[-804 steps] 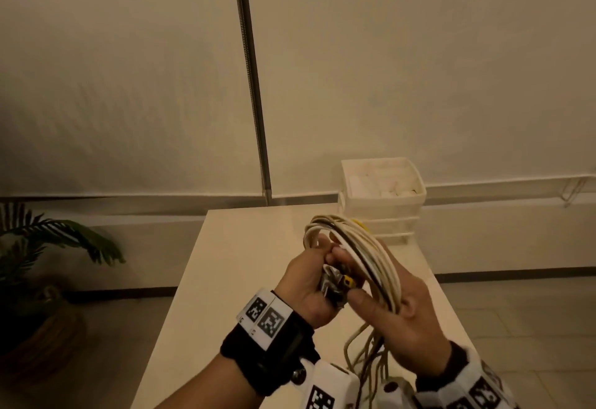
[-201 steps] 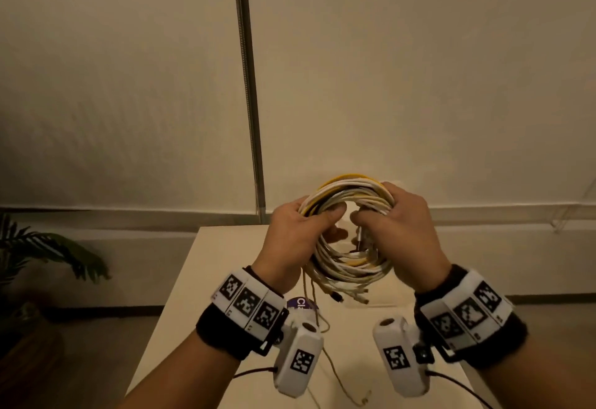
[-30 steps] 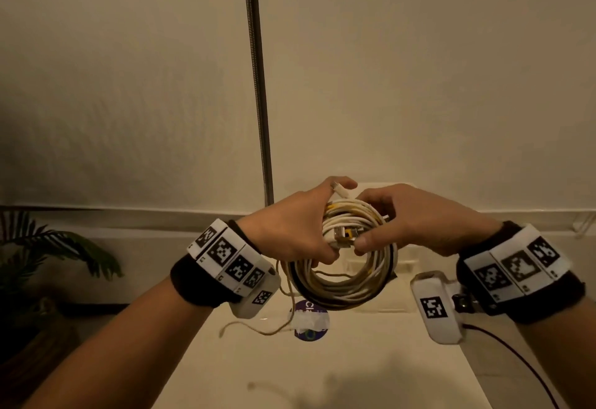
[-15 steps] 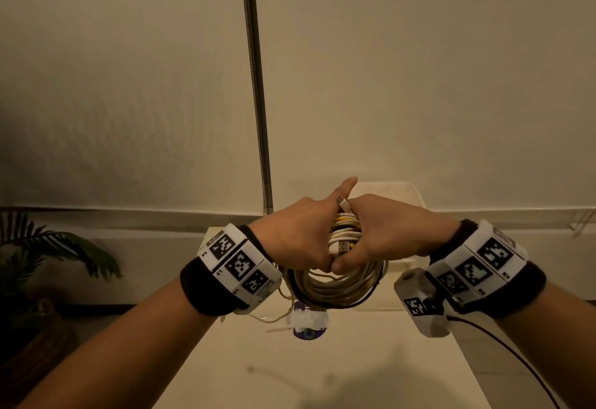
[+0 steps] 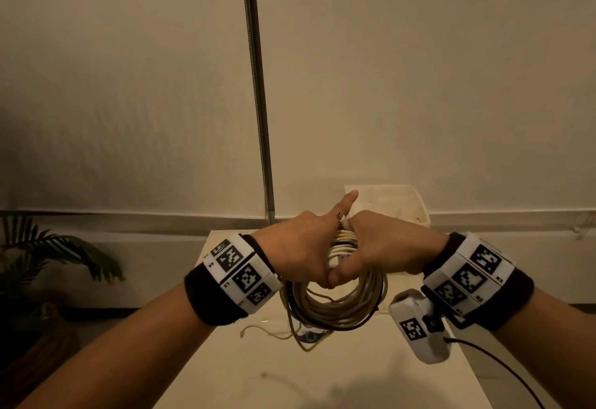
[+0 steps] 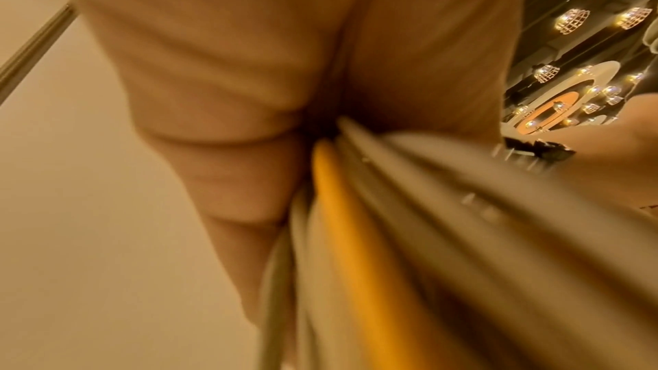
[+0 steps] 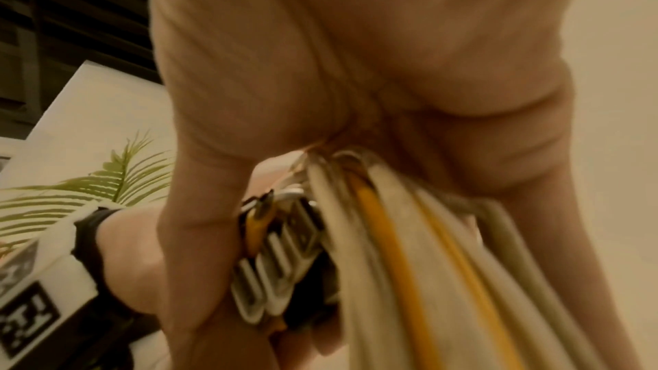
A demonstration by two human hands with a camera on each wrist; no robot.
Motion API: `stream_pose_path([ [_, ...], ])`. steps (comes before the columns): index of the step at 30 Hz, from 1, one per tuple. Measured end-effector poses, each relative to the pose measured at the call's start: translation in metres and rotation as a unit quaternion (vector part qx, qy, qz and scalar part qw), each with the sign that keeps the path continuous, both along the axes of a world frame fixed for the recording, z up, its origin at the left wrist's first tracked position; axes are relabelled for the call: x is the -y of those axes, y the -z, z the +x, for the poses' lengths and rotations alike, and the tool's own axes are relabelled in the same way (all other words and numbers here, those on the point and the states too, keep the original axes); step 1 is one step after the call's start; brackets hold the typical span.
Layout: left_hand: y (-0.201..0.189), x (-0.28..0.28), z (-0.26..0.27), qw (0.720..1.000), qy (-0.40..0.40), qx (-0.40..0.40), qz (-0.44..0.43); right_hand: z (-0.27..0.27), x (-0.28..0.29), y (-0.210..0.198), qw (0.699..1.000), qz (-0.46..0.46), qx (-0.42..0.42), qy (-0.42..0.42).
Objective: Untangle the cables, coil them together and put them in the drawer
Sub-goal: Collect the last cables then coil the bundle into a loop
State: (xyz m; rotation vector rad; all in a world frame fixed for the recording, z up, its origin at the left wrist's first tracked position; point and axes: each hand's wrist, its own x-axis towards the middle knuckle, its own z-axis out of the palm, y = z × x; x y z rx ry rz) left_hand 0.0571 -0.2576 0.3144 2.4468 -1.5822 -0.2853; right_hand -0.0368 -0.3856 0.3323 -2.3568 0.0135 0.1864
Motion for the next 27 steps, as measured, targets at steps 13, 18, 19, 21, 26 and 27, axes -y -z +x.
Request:
stream_pose_path([
  [13, 0.009, -0.008, -0.003, 0.998, 0.008, -0.01, -0.066, -0.002, -0.008, 0.013, 0.989, -0.132, 0.047, 0.056],
  [18, 0.008, -0.015, 0.003, 0.988, -0.006, -0.111, -0.103, -0.008, 0.0, 0.014, 0.993, -0.06, 0.063, 0.082],
  [19, 0.009, -0.018, 0.003, 0.981, -0.016, -0.144, -0.127, -0.009, 0.002, 0.014, 0.993, -0.041, 0.068, 0.092],
  [21, 0.013, -0.022, 0.002, 0.963, -0.038, -0.197, -0.18, -0.011, 0.005, 0.016, 0.992, 0.006, 0.067, 0.111],
  [26, 0.021, -0.019, 0.004, 0.94, -0.041, -0.23, -0.248, -0.015, 0.011, 0.019, 0.982, 0.105, 0.07, 0.141],
  [27, 0.022, -0.02, 0.004, 0.929, -0.051, -0.246, -0.272, -0.016, 0.013, 0.02, 0.977, 0.129, 0.079, 0.153],
])
